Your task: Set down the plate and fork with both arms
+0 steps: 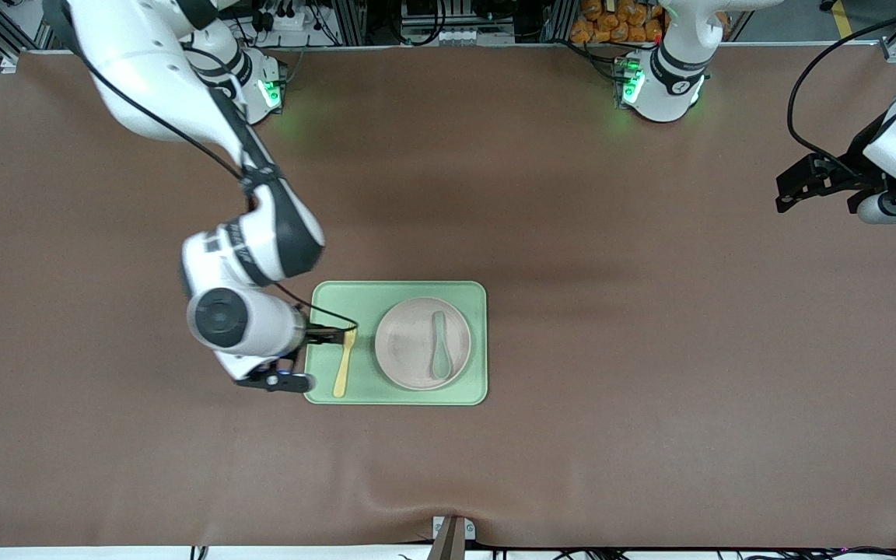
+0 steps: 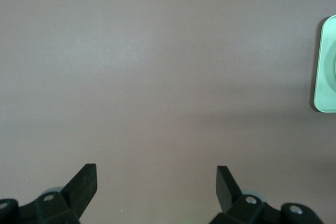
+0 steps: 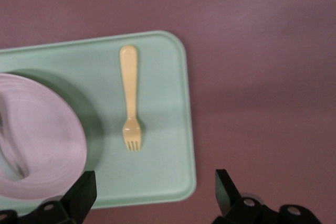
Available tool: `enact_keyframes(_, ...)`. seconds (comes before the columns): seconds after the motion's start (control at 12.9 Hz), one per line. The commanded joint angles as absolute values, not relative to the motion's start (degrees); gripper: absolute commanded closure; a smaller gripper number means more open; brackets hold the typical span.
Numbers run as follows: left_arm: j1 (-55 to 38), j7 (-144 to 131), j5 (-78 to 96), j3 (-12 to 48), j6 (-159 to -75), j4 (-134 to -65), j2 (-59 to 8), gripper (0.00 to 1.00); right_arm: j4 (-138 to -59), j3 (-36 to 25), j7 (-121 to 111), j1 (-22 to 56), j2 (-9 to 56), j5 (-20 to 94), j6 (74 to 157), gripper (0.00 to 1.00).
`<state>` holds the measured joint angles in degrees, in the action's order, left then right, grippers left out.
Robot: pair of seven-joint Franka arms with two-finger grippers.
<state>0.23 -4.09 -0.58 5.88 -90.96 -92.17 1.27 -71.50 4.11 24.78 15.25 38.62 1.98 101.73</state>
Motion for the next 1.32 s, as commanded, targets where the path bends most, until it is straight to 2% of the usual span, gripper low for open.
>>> enact_keyframes(0.0, 0.62, -3.25, -1.14, 6.42, -91.49, -92.2, 1.32, 0.0, -71.98, 4.84, 20.75, 10.55, 31.58, 2.38, 99.06, 0.0)
enact_keyframes(0.23, 0.62, -4.04, -1.14, 6.42, -91.41, -92.11, 1.32, 0.0, -72.68, 4.84, 17.51, 5.99, 25.68, 2.2, 92.74, 0.0)
enact_keyframes(0.7, -0.52, -4.48, -0.97, 6.5, -91.41, -90.71, 0.88, 0.0, -83.3, 4.83, 4.23, -2.01, 11.45, 2.11, 92.11, 0.0)
enact_keyframes(0.93, -0.44, -4.83, -0.62, 6.5, -91.41, -90.62, 0.88, 0.0, -90.33, 4.92, 4.3, -2.2, 3.28, 2.02, 93.68, 0.0)
enact_keyframes(1.24, -0.18, -4.66, -0.26, 6.5, -91.41, -90.26, 0.88, 0.0, -95.35, 5.27, 4.22, -1.67, -2.71, 1.93, 93.7, 0.0)
